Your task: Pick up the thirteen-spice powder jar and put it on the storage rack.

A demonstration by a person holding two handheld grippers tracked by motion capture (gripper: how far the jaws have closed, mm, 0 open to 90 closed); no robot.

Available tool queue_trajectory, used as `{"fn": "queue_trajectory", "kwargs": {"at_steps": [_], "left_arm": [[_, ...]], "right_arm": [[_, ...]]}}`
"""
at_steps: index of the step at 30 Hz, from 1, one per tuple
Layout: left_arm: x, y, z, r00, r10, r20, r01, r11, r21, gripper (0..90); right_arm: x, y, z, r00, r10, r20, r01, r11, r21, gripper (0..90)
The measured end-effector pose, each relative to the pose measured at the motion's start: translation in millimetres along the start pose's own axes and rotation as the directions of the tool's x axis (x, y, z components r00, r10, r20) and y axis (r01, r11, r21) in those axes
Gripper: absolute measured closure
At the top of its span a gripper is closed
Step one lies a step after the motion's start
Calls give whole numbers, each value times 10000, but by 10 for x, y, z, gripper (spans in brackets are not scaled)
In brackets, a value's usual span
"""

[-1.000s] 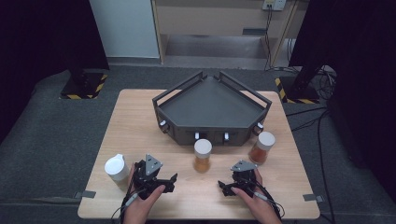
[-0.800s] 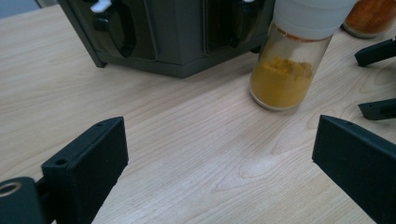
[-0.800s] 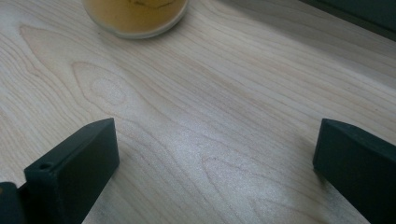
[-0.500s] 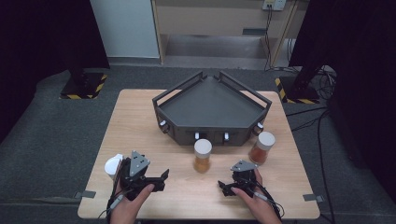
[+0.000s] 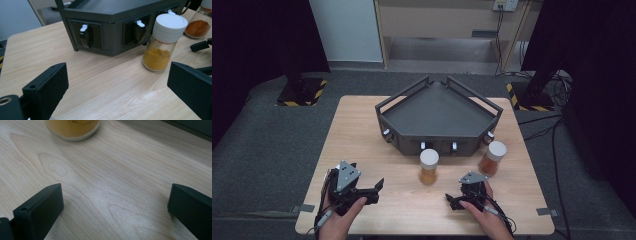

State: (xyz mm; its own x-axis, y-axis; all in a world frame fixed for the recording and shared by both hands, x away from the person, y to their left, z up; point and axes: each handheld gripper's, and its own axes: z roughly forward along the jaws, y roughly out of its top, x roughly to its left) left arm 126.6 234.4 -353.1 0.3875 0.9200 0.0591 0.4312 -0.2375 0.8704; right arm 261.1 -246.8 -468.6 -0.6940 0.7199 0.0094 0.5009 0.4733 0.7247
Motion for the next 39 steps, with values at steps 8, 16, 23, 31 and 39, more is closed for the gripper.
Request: {"fn": "queue_trajectory", "kwargs": {"at_steps": [8, 16, 23, 31, 39], "left_arm": [[77, -17, -153, 9993, -84, -371, 74, 9996, -284, 22], [176, -59, -317, 9966, -325, -752, 284, 9981, -545, 22], [248, -118, -423, 9927, -561, -1068, 494, 9967, -643, 20], [332, -187, -479, 9900, -765, -1185, 698, 9958, -596, 19], [367, -242, -433, 9893, -854, -1179, 813, 9959, -390, 19]], "right_arm": [[0, 0, 0, 10000, 2, -1, -2, 10000, 1, 4], [0, 0, 0, 10000, 2, 0, -2, 10000, 1, 4], [0, 0, 0, 10000, 1, 1, -1, 10000, 1, 4], [0, 0, 0, 10000, 1, 0, -1, 10000, 0, 4], [0, 0, 0, 10000, 1, 0, -1, 10000, 2, 4]]}}
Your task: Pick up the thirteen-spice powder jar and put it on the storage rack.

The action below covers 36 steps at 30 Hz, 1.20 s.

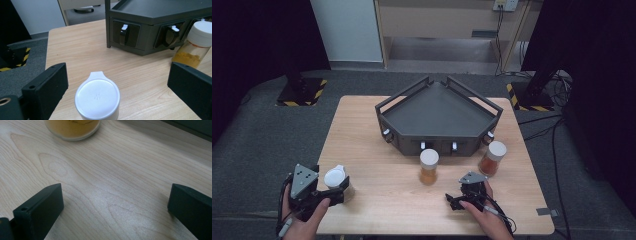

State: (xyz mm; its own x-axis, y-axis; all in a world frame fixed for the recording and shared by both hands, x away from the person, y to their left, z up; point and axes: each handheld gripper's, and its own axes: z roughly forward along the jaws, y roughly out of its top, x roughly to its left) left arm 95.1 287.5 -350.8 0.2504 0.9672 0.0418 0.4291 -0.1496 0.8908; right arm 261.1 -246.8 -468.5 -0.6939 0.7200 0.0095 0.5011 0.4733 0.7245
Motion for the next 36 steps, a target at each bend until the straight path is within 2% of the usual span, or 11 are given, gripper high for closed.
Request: {"fn": "queue_trajectory", "kwargs": {"at_steps": [21, 36], "left_arm": [[81, -136, 231, 9998, -119, -131, 127, 9977, 672, 19], [135, -236, 402, 9996, -195, -190, 217, 9927, 1185, 16]], "right_arm": [[0, 0, 0, 10000, -2, -1, 2, 10000, -1, 4], [0, 0, 0, 10000, 0, -1, 0, 10000, -1, 4]]}}
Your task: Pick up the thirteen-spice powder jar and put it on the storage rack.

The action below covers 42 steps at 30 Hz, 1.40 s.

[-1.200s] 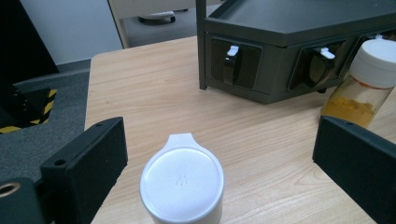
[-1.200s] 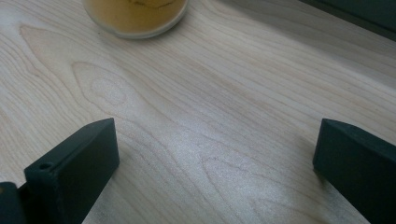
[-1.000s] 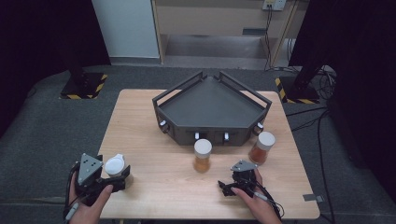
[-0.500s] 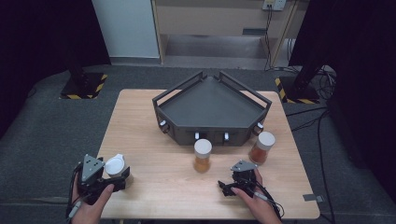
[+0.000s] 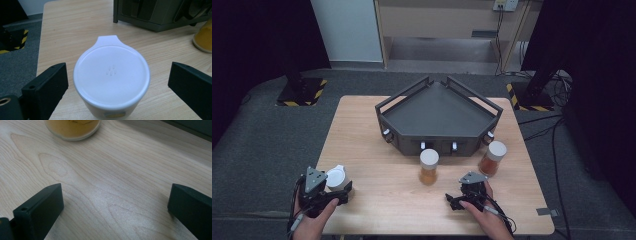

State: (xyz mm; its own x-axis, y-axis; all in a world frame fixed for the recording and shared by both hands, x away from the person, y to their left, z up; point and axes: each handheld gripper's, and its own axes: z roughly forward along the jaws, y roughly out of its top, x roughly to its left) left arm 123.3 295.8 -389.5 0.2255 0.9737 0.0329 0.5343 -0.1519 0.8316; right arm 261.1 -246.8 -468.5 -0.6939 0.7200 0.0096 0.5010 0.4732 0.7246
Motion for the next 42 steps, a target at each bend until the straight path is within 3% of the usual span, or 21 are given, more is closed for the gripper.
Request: {"fn": "queue_trajectory", "kwargs": {"at_steps": [12, 31, 42], "left_arm": [[18, -47, 127, 10000, 4, -42, -2, 9992, 411, 15], [29, -122, 218, 9999, 94, -53, -91, 9986, 525, 28], [35, -198, 284, 9999, 15, 162, -22, 9991, 429, 110]], "right_arm": [[0, 0, 0, 10000, -1, -1, 1, 10000, 0, 4], [0, 0, 0, 10000, -2, -1, 2, 10000, 0, 4], [0, 0, 0, 10000, -2, -1, 2, 10000, -1, 4]]}}
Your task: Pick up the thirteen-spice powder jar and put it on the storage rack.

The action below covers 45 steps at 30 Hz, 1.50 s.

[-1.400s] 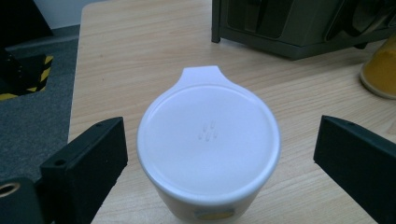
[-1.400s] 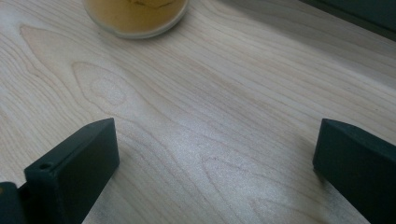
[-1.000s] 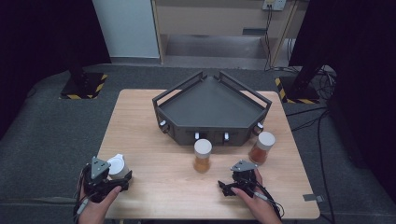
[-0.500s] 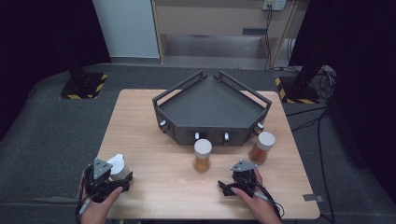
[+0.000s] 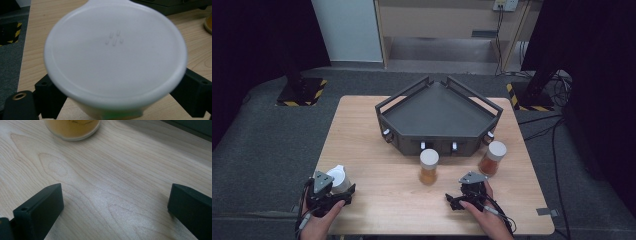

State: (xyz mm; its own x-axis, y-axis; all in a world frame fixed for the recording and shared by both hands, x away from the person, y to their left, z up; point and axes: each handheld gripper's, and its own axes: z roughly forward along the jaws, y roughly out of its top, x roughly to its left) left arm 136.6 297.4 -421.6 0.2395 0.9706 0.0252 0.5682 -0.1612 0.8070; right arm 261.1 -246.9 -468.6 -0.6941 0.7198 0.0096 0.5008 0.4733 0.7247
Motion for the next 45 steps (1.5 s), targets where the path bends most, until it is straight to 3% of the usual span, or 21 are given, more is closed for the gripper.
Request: {"fn": "queue_trajectory", "kwargs": {"at_steps": [7, 14, 23, 32, 40, 45], "left_arm": [[-1, -35, 36, 9998, -197, -46, 197, 9998, -14, 161], [-2, -63, 26, 9995, -229, -214, 227, 9997, -97, 282], [0, -54, 13, 9992, -348, -203, 347, 9994, -81, 291], [-30, -9, -66, 9997, -126, -220, 120, 9996, -250, 292], [-35, 34, -93, 9992, 355, 176, -348, 9987, -383, 293], [-58, 90, -102, 9955, 780, 542, -755, 9961, -457, 292]], "right_arm": [[0, 0, 0, 10000, 0, -1, 0, 10000, 0, 4], [0, 0, 0, 10000, 2, 1, -2, 10000, 0, 4], [0, 0, 0, 10000, 2, 0, -2, 10000, 1, 4], [0, 0, 0, 10000, 1, 0, -1, 10000, 0, 4], [0, 0, 0, 10000, -1, 0, 1, 10000, 1, 4], [0, 0, 0, 10000, -1, 0, 1, 10000, 1, 4]]}}
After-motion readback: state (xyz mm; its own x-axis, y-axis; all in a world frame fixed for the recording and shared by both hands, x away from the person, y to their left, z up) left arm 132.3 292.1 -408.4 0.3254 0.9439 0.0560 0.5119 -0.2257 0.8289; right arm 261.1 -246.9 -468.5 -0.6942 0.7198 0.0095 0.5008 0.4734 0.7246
